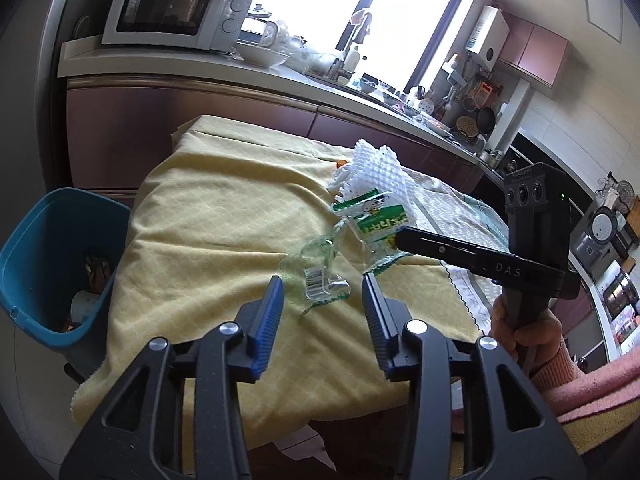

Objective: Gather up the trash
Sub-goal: 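Carry both held green-printed wrappers over the teal bin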

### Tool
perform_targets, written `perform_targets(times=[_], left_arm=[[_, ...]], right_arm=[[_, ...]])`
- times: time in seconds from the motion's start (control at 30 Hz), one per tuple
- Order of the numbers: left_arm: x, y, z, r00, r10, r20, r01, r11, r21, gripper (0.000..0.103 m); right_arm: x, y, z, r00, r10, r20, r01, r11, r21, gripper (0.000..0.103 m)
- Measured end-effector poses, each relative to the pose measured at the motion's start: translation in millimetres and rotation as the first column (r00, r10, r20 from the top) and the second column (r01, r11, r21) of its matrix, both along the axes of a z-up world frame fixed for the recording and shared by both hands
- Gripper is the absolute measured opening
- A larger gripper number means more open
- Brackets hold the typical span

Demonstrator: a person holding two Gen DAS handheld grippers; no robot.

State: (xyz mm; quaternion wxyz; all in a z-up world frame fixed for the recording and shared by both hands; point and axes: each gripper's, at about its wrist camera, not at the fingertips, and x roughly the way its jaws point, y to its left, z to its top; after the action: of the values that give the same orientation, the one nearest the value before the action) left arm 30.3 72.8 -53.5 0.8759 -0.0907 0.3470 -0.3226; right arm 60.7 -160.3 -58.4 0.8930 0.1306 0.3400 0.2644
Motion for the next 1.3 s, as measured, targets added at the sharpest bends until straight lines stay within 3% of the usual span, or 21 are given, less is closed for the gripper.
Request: perform_targets(times=[0.27,0.33,0.4,0.53,0.93,1.3], left_arm=[[20.0,-29.2,-22.4,0.999,-0.002,-0.048,0.004,0.999,0.041,0.043],[28.7,-29.9,-27.9,0.997,0.003,-0.081,-0.001,1.0,0.024,0.03],[35.6,-28.2,-31.3,0.995,0.005,-0.101,-0.005,1.0,0.003,0.03],[35.9,-24.4,-28.7,0.996,0.015,-0.087,-0.016,1.0,-0.009,0.02],[22.9,12.2,-11.2,0.993,0.111,-0.035,-0.111,0.994,-0.002,0.018],[12.1,69.1,5.6,0.967,0.255,0.005,-0.255,0.967,-0.008,0.017]], right_arm=[[2.4,2.2,-2.3,1.0,0.003,-0.014,-0.003,1.0,-0.002,0.011],[2.8,3.3,-3.2,1.0,0.003,-0.017,-0.003,1.0,-0.004,0.011],[2.8,4.0,-4.9,1.0,0.006,-0.02,-0.006,1.0,-0.005,0.011],[4.3,5.6,-6.0,1.0,0.01,-0.022,-0.01,1.0,-0.004,0.011],[13.7,28.3,3.7,0.997,0.074,0.007,-0.074,0.997,-0.008,0.011],[29.1,67.6,13.2,0.985,0.171,0.025,-0.171,0.985,-0.014,0.011]])
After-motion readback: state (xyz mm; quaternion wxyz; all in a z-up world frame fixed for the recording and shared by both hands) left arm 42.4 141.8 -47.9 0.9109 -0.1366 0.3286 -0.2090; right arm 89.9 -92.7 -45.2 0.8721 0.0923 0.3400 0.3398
